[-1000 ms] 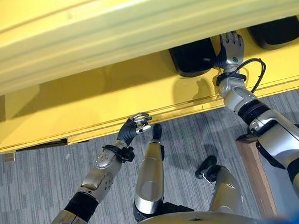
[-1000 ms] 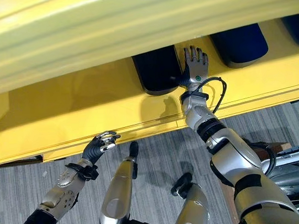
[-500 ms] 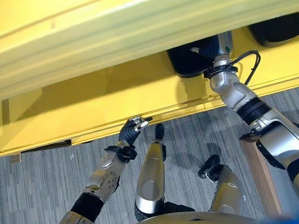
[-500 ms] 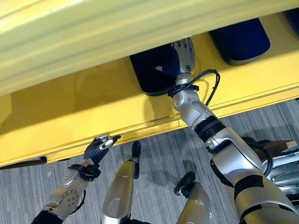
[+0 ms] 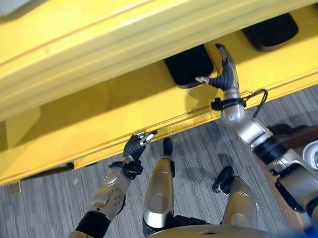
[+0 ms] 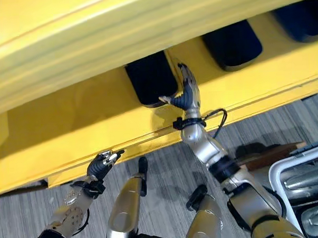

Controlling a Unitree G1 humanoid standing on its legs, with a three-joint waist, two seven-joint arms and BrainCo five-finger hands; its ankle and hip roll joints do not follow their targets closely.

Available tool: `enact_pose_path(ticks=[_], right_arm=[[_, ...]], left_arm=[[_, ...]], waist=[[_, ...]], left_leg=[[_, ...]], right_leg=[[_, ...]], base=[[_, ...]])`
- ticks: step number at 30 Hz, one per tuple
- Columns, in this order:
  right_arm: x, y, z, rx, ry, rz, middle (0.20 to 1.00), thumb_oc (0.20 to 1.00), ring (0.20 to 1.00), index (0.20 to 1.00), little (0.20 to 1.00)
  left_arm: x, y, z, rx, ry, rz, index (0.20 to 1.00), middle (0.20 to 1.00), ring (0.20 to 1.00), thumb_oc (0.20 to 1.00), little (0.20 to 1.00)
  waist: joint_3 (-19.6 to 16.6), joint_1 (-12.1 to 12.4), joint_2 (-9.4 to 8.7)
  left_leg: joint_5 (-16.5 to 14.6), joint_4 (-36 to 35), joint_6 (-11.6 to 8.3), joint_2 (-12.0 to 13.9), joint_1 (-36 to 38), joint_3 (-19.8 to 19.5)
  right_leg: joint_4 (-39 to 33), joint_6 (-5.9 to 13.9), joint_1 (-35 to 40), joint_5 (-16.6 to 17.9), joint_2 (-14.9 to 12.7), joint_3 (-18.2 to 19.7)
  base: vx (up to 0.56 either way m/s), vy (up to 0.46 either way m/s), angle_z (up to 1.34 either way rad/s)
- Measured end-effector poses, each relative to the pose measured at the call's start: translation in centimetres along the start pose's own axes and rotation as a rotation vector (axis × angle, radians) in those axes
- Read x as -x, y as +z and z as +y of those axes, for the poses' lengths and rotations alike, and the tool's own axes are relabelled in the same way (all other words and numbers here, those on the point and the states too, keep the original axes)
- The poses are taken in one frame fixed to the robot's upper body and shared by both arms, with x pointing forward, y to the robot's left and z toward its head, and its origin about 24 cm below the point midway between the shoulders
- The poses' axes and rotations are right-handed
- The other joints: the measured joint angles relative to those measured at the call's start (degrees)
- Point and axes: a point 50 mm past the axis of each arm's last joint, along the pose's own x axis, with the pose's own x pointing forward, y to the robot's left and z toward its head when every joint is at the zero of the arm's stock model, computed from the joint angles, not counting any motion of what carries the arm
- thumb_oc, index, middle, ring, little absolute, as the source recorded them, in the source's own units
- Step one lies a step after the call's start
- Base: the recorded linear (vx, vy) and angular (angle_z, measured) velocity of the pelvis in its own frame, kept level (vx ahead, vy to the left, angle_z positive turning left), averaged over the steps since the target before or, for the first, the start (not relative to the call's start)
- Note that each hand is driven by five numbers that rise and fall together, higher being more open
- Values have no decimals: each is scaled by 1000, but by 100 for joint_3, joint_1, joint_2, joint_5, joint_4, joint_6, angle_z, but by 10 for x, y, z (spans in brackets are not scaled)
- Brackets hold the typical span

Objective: Move parts from the plastic box to the shelf.

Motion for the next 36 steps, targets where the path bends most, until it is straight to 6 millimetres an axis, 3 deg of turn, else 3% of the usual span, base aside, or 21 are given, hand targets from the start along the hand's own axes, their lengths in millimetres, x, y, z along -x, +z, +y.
enact_pose_path(ticks=[3,5,8,12,16,21,27,31,35,36], right_arm=[[35,-7,-2,-40,92,7,1000,1000,1000,1000,1000],[55,0,-8,-14,152,-70,1000,1000,1000,1000,1000],[74,25,-33,112,198,-317,1000,1000,1000,1000,1000],[71,41,-53,156,166,-463,1000,1000,1000,1000,1000],[74,24,-56,170,189,-394,1000,1000,1000,1000,1000],[75,12,-60,124,178,-318,1000,1000,1000,1000,1000],[78,-4,-66,115,141,-231,1000,1000,1000,1000,1000],[82,-18,-62,77,59,-152,1000,1000,1000,1000,1000],[86,-27,-60,21,21,-79,1000,1000,1000,1000,1000],[85,-29,-56,-13,22,-51,1000,1000,1000,1000,1000]], left_arm=[[6,-7,3,-10,26,5,1000,1000,1000,1000,1000],[10,-12,6,-41,40,24,1000,1000,1000,1000,1000],[13,-22,6,-160,22,61,1000,1000,1000,1000,1000],[19,-38,8,-334,-30,183,1000,1000,1000,1000,1000],[27,-51,13,-433,-105,299,1000,1000,1000,1000,1000],[36,-46,30,-543,-163,392,1000,1000,1000,1000,1000],[27,-30,22,-621,-282,404,1000,1000,1000,1000,1000],[7,-13,-6,-677,-386,327,1000,1000,1000,1000,1000],[-3,-1,-14,-730,-414,291,1000,1000,1000,1000,1000],[-3,0,-15,-747,-412,294,1000,1000,1000,1000,1000]], waist=[[16,-233,-27],[29,-451,-63],[58,-691,-134],[-40,-892,-331],[-82,-923,-383],[-235,-1088,-401],[-348,-1222,-456],[-391,-1357,-643],[-425,-1488,-846],[-415,-1444,-857]], left_leg=[[22,-181,17,27,227,83],[30,-292,13,57,427,168],[84,-535,12,72,812,341],[62,-666,41,143,985,549],[46,-739,59,99,1154,621],[-1,-773,109,-3,1244,782],[-126,-762,196,-117,1300,1009],[-266,-543,274,-124,1102,1146],[-407,-468,286,-142,1139,1421],[-439,-574,310,-3,1347,1904]], right_leg=[[-223,21,190,102,85,36],[-428,47,346,189,174,109],[-719,78,617,319,263,231],[-936,120,706,401,373,342],[-1114,120,887,503,362,376],[-1428,208,995,729,329,507],[-1858,309,1104,1000,268,665],[-2311,330,1108,1397,268,691],[-2578,271,1106,1776,235,661],[-2662,37,905,2409,355,190]], base=[[0,31,-14],[-21,30,-28],[-15,29,-25],[0,49,-22],[17,84,-4],[-28,163,-11],[-74,168,-15],[-98,184,-19],[-77,144,-46],[-101,127,-131]])
